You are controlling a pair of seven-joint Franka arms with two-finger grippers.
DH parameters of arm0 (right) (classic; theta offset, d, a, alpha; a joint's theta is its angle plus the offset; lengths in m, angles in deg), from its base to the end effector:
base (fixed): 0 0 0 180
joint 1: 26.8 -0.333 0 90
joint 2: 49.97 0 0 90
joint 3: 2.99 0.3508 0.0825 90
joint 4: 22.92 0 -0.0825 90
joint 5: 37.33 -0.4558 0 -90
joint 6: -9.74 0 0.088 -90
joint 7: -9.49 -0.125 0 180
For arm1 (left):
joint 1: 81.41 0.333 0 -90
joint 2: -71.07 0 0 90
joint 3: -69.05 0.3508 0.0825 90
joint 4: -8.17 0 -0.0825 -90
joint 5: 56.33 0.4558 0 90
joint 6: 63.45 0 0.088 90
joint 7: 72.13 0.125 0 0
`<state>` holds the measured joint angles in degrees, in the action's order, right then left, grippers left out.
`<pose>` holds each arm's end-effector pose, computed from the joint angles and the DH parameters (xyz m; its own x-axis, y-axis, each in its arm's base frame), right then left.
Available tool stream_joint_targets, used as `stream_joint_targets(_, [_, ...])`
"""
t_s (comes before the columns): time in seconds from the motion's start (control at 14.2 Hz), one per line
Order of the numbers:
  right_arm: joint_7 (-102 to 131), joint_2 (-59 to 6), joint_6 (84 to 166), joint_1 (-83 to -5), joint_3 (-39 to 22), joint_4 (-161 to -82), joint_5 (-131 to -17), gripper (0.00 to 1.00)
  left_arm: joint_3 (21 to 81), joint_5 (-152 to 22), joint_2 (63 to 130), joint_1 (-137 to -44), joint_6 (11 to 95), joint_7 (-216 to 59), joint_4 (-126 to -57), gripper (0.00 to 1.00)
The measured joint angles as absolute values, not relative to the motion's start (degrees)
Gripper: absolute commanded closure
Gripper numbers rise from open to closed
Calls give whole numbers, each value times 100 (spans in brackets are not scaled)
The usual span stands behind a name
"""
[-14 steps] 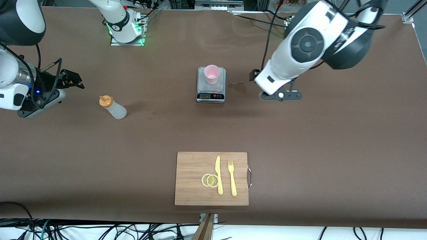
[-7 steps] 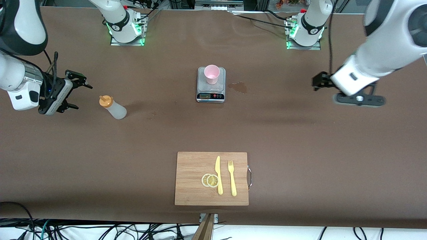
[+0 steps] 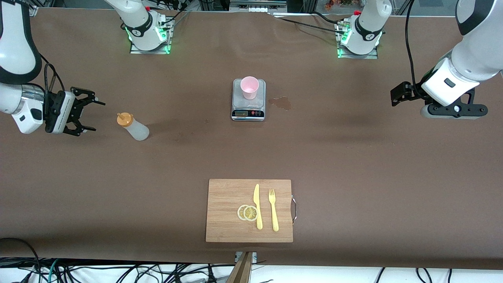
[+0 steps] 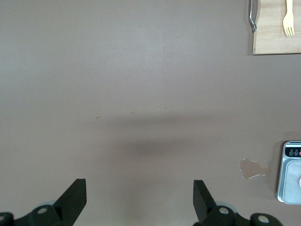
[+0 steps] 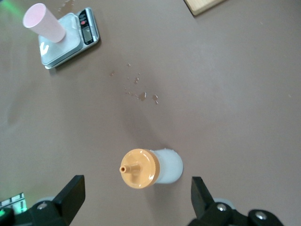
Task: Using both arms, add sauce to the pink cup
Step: 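Reach the right gripper to the white sauce bottle and grasp it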
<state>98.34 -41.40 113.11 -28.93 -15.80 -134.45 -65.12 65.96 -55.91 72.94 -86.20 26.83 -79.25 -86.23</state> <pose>0.6219 -0.0662 0.3761 0.4108 0.8339 0.3686 0.8998 -0.3057 -0.3112 0.6247 -0.0851 0.5797 0.9946 -0.0127 -0.1028 -0.0147 -0.9997 -0.0184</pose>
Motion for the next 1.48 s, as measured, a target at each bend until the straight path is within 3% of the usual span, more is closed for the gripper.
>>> stream_joint_targets(1.06, [13916, -2240, 10098, -2298, -1951, -13517, -8517, 0, 6322, -5591, 7335, -8611, 2844, -7932, -8258, 0])
stream_joint_targets(1.48, [14898, -1765, 9677, -2113, -1954, -13255, -8791, 0, 6324, -5591, 7377, -8606, 2852, -7932, -8228, 0])
